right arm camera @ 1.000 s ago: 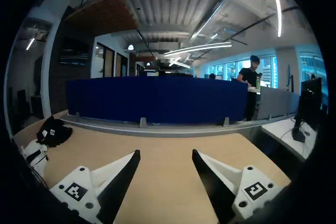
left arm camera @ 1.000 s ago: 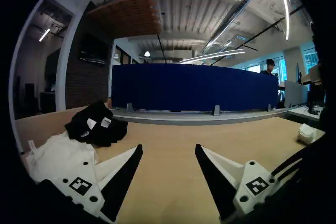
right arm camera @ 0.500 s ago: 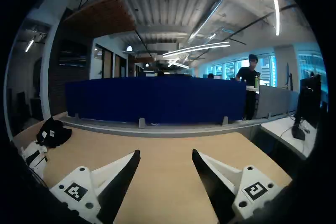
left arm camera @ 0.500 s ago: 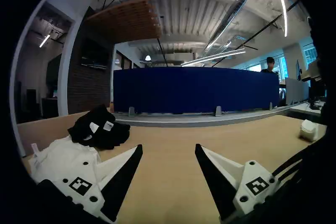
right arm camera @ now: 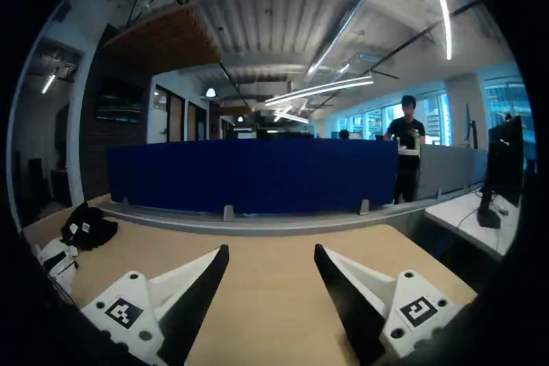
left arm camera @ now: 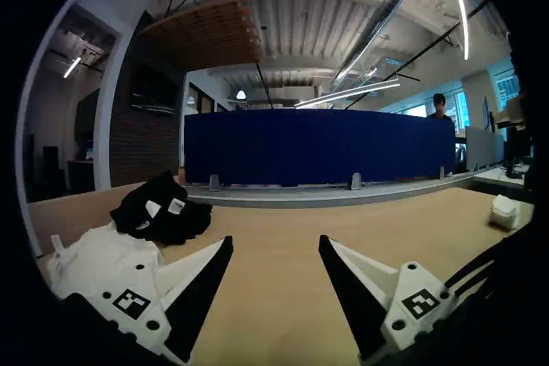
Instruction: Fold towel
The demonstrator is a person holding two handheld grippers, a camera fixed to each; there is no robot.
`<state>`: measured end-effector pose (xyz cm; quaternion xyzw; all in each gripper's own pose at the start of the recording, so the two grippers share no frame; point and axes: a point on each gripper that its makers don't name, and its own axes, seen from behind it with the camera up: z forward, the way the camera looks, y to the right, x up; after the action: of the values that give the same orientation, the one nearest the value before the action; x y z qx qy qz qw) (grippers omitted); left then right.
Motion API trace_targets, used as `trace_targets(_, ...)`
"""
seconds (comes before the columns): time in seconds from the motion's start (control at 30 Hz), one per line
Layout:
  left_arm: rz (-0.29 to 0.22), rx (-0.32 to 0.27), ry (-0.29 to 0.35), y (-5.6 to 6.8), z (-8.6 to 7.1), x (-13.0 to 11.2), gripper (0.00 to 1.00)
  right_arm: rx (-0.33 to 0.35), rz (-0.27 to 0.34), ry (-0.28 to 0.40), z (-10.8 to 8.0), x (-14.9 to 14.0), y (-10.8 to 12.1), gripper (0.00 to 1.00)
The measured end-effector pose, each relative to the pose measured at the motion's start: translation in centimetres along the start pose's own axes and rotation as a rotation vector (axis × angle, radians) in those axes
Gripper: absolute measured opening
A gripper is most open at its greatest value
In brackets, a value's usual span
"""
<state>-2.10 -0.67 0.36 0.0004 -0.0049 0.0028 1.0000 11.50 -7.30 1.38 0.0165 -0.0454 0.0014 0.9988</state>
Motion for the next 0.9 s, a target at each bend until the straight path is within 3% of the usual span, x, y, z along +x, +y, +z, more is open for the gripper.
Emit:
trace_targets(0.3,0.000,0.000,0.000,-0.1,0.0,0.0,0.93,0.004,-0.005,0.064,0.2,0.5,1.3,0.98)
trace_targets(0.7,0.001,0.000,0.000,-0.1,-0.1,0.0,0.93,-0.017,-0.039,0.065,0.3,-4.2,3.9,1.00)
trace_targets(0.9,0.001,0.000,0.000,-0.1,-0.1,0.0,0.93,-0.018,-0.012,0.087,0.3,-6.4,5.3,1.00)
